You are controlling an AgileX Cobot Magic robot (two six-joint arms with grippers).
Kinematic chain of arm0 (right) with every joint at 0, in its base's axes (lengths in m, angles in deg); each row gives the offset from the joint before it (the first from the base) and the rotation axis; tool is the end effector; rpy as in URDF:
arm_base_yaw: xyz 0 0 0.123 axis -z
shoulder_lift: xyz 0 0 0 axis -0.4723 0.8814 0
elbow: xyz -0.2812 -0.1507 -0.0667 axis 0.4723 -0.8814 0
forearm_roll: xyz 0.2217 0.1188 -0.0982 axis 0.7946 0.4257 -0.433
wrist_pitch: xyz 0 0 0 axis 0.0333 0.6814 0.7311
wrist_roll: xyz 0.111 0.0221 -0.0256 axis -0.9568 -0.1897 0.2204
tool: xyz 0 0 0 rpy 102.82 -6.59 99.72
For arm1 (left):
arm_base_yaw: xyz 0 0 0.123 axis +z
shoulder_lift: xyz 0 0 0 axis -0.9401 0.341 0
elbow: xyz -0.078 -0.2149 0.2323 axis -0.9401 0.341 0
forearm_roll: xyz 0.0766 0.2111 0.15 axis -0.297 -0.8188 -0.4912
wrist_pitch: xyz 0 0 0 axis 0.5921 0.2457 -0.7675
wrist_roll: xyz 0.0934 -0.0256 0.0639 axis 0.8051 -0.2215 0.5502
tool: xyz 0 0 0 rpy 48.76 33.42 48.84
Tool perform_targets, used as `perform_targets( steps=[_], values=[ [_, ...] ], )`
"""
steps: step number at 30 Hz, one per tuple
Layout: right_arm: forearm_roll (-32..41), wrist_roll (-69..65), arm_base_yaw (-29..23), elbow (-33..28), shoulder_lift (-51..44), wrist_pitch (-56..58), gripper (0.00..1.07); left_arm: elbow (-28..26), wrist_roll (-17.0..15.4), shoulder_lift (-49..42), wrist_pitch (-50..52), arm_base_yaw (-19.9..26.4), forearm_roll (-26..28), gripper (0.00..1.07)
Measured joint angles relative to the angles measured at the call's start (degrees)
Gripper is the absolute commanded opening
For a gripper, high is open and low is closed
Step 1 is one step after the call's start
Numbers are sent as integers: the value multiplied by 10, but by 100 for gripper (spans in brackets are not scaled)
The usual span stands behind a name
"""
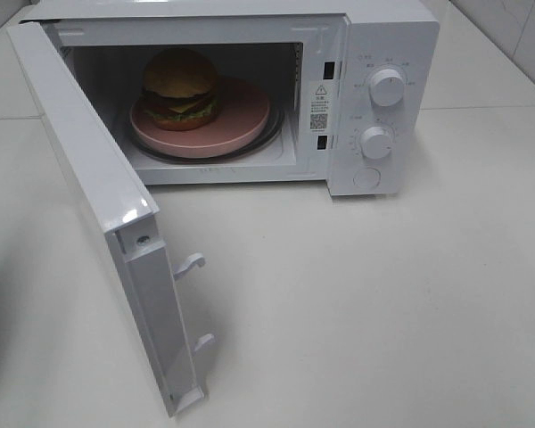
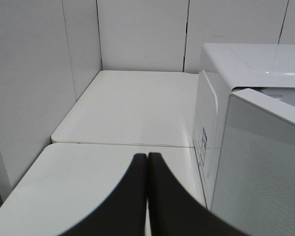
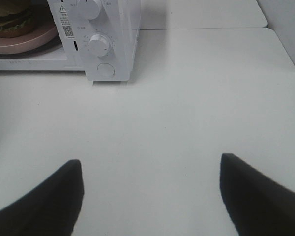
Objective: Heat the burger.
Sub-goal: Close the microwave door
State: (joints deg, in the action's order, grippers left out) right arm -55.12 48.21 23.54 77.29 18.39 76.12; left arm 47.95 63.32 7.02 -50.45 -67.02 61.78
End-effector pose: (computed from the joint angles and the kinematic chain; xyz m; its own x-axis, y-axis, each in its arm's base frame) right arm -0.0024 -0.0017 0.2808 -0.3781 -0.0398 -0.9249 -0.0722 0.9973 -0.0135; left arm 0.1685 0.0090 0.2732 -0.0885 -0.0248 -0.9958 -0.0549 0.9983 -0.0200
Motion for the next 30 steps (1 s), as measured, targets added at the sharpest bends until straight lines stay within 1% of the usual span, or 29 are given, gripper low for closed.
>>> perform_targets(
  steps=[1,2,3,4,5,6,7,8,9,10,11,12,13,14,15,16,17,18,19,23,24,26,27,29,30],
  values=[
    [0,0,0,0,0,0,76,0,-14,43,39,0,-18,0],
    [0,0,0,0,0,0,76,0,-14,43,39,0,-18,0],
    [0,0,0,0,0,0,76,0,-24,65,60,0,-35,0],
    [0,0,0,0,0,0,76,0,-50,107,100,0,-76,0],
    [0,0,0,0,0,0,76,0,-50,107,100,0,-76,0],
    [0,0,0,0,0,0,76,0,-64,129,117,0,-101,0],
    [0,0,0,0,0,0,76,0,-97,168,160,0,-149,0],
    [0,0,0,0,0,0,76,0,-97,168,160,0,-149,0],
    [0,0,0,0,0,0,76,-2,-125,210,194,0,-198,0],
    [0,0,0,0,0,0,76,-2,-125,210,194,0,-198,0],
    [0,0,0,0,0,0,76,-5,-137,230,206,0,-223,0],
    [0,0,0,0,0,0,76,-15,-152,264,228,0,-265,0],
    [0,0,0,0,0,0,76,-15,-152,264,228,0,-265,0],
    [0,0,0,0,0,0,76,-29,-161,291,246,0,-296,0],
    [0,0,0,0,0,0,76,-37,-164,304,252,0,-311,0],
    [0,0,0,0,0,0,76,-37,-164,304,252,0,-311,0],
    [0,0,0,0,0,0,76,-49,-166,328,259,-1,-332,0],
    [0,0,0,0,0,0,76,-49,-166,328,259,-1,-332,0],
    [0,0,0,0,0,0,76,-62,-166,344,261,-7,-345,0],
    [0,0,0,0,0,0,76,-78,-167,366,264,-21,-351,0],
    [0,0,0,0,0,0,76,-88,-167,383,264,-36,-354,0],
    [0,0,0,0,0,0,76,-92,-167,392,264,-44,-355,0],
    [0,0,0,0,0,0,76,-97,-167,406,263,-58,-355,0],
    [0,0,0,0,0,0,76,-98,-167,411,263,-64,-355,0],
    [0,0,0,0,0,0,76,-99,-164,417,260,-74,-350,0]
  ],
)
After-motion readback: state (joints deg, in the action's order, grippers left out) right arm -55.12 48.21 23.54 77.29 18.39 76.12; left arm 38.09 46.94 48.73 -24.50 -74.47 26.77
